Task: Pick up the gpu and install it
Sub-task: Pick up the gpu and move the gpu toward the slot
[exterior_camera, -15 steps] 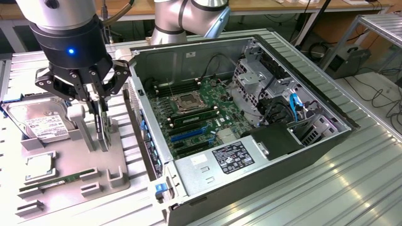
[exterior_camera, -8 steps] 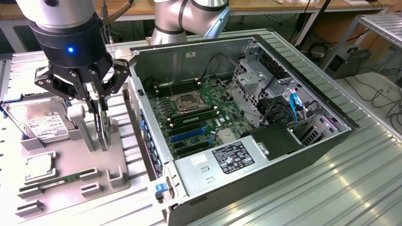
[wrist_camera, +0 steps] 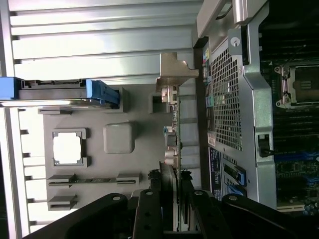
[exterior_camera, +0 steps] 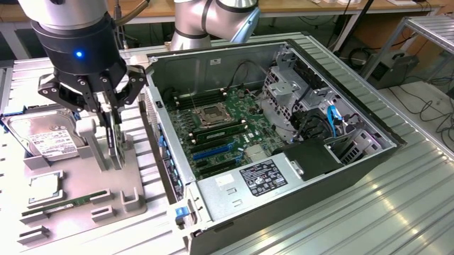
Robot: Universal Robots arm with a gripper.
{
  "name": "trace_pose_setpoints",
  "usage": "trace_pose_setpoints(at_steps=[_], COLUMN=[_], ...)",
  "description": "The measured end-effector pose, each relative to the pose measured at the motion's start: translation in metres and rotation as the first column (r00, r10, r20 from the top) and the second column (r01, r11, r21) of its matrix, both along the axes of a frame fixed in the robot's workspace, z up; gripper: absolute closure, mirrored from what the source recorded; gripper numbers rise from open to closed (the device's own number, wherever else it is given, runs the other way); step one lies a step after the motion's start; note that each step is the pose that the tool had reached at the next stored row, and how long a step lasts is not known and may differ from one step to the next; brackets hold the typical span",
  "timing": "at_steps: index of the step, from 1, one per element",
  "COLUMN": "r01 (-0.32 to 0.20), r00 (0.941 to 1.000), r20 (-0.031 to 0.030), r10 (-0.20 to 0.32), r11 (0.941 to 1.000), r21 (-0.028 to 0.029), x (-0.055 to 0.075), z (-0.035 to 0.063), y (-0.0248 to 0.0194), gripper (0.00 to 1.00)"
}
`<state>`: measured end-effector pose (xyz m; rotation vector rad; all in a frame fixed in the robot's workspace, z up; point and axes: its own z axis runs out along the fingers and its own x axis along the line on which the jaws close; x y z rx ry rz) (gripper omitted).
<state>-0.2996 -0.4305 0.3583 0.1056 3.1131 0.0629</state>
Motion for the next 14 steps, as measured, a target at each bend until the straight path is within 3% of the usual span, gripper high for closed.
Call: trace_pose_setpoints(at_steps=[14], r01=[0.0], r00=[1.0], r20=[0.0], r10=[0.0], r11=[1.0], r21=[0.0], x=[0.0], z=[0.0082], y=[0.0], gripper=[0.74])
